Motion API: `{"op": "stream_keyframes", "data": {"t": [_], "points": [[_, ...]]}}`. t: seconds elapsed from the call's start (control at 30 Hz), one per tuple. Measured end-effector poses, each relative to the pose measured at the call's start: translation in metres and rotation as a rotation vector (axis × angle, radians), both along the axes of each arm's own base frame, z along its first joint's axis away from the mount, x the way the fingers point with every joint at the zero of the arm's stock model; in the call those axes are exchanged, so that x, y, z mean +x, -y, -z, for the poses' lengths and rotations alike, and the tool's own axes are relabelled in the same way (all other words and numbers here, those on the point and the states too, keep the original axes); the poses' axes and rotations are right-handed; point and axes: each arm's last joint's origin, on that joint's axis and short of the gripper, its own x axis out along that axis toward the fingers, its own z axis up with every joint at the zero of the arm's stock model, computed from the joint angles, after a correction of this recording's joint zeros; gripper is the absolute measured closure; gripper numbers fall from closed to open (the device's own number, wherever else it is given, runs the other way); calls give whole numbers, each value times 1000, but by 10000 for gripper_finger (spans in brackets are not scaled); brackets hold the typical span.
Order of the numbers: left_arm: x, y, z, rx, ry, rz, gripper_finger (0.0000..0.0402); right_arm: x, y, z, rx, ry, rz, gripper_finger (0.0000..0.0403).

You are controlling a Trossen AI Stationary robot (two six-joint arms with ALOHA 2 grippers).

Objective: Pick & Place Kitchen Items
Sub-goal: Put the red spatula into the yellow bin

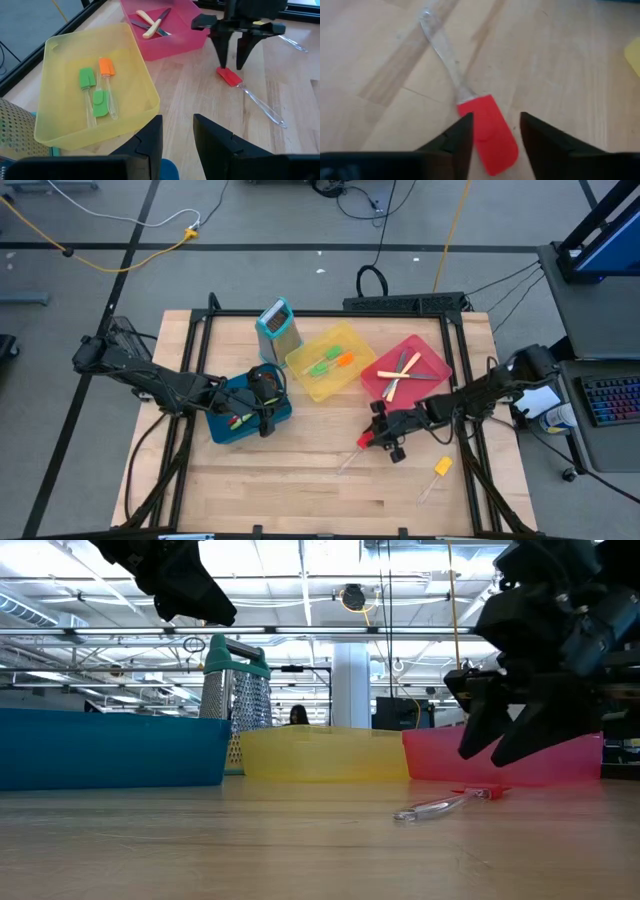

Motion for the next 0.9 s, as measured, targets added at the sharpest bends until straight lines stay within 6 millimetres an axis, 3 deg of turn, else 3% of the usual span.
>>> {"op": "stream_keyframes", "data": {"t": [0.2, 0.4, 0.6, 0.9], "points": [[0, 0, 0, 0, 0, 0, 289, 3, 7, 14, 53, -85, -26, 154], [0, 0, 0, 0, 0, 0, 289, 6, 18, 27, 97, -158, 68, 135], [0, 0, 0, 3, -1, 2, 289, 8, 27, 28, 105, -163, 60, 166], [0, 0, 0, 15, -4, 10, 289, 3, 27, 33, 110, -231, 24, 277]]}}
